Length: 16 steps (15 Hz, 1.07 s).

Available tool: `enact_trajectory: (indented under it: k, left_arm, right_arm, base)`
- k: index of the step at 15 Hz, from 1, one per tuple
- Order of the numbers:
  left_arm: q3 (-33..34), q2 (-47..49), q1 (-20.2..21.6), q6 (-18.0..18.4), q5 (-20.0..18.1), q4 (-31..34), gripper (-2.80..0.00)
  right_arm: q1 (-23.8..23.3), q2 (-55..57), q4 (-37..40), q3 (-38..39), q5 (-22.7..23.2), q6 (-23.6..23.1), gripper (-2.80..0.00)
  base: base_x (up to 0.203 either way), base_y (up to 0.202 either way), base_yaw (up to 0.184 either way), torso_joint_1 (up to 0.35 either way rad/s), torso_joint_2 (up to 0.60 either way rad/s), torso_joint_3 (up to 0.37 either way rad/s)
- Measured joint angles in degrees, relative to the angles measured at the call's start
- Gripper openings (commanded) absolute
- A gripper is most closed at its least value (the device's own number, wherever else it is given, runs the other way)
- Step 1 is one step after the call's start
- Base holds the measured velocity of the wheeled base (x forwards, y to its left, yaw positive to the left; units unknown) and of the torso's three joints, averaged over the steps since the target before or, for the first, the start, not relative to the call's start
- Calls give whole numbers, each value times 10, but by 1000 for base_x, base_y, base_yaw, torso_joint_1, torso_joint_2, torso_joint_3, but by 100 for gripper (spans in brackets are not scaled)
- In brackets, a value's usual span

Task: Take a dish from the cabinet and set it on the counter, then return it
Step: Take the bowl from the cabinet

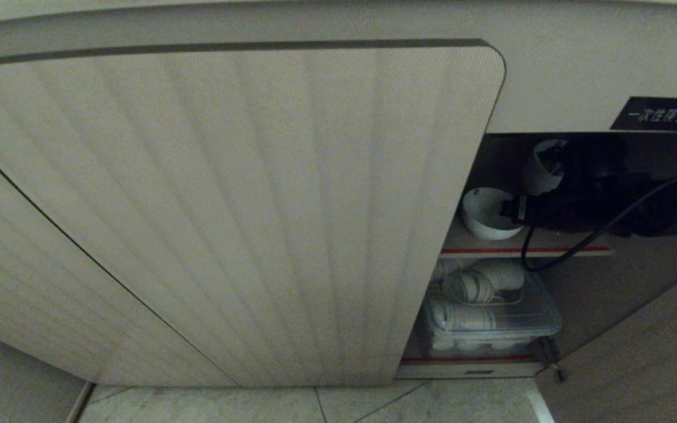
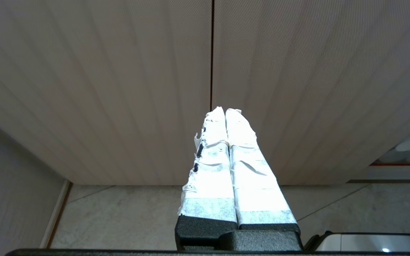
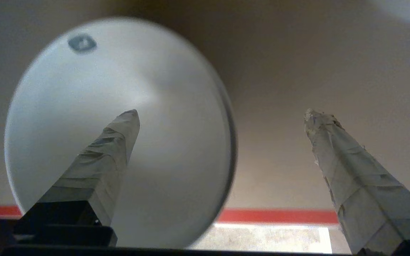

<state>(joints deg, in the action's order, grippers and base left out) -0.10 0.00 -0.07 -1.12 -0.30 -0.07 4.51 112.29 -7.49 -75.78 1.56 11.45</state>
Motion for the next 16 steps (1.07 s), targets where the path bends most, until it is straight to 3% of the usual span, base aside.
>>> enact_trajectory:
  k: [16]
  left_arm:
    - [0,0,0,0,0,0,-280]
  right_arm:
    - [7,38,2,-50,-13,0,0]
  base:
    - [0,0,0,0,0,0]
